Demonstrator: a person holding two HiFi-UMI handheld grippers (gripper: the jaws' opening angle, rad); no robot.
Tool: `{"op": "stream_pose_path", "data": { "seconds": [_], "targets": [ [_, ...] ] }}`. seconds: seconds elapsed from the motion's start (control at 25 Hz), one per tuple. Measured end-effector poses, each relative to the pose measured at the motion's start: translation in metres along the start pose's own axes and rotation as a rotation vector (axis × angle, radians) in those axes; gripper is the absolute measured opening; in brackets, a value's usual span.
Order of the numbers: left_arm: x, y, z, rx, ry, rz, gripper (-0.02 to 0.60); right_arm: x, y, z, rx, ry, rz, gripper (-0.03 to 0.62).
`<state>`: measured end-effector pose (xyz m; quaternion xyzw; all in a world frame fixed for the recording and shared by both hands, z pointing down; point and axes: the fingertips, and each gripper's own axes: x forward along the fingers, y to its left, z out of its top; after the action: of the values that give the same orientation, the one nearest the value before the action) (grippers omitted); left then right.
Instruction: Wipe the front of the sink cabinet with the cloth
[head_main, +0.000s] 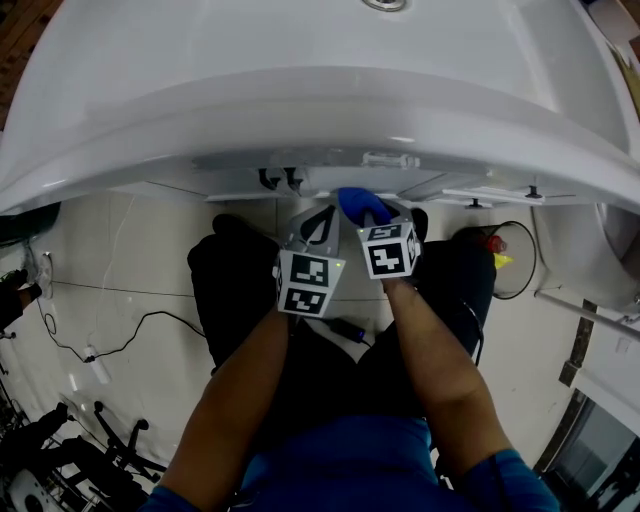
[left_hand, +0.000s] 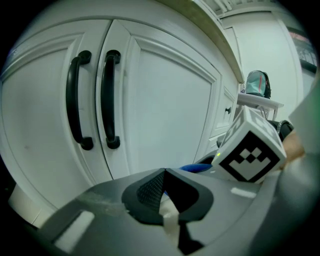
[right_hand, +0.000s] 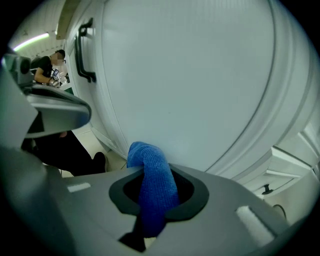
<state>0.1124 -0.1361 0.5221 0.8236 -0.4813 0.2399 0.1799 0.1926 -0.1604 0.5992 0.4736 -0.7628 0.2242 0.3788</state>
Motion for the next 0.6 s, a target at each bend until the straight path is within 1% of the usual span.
{"op": "stream_pose_path", "data": {
  "seconds": [0.08,0.16,0.32,0.44,0.6],
  "targets": [
    [-0.002,-0.004,0.004,0.003,-0.013,-0.013,0.006,-0.019,0.002,0.007,0.019,-0.053,0.008,0.060],
    [-0.005,-0.011,0.010,0.009,-0.036,-0.034,0.006,-0.042,-0.001,0.017,0.043,-0.128,0.009,0.060],
    [-0.021,-0.031,0.028,0.044,-0.107,-0.078,0.006,-0.096,-0.003,0.048,0.060,-0.330,-0.001,0.060],
    [-0.033,-0.049,0.045,0.075,-0.163,-0.096,0.006,-0.136,-0.009,0.064,0.038,-0.452,-0.041,0.060],
    [-0.047,-0.062,0.079,0.108,-0.251,-0.100,0.006,-0.183,-0.026,0.087,0.014,-0.577,-0.099,0.060]
  ]
}}
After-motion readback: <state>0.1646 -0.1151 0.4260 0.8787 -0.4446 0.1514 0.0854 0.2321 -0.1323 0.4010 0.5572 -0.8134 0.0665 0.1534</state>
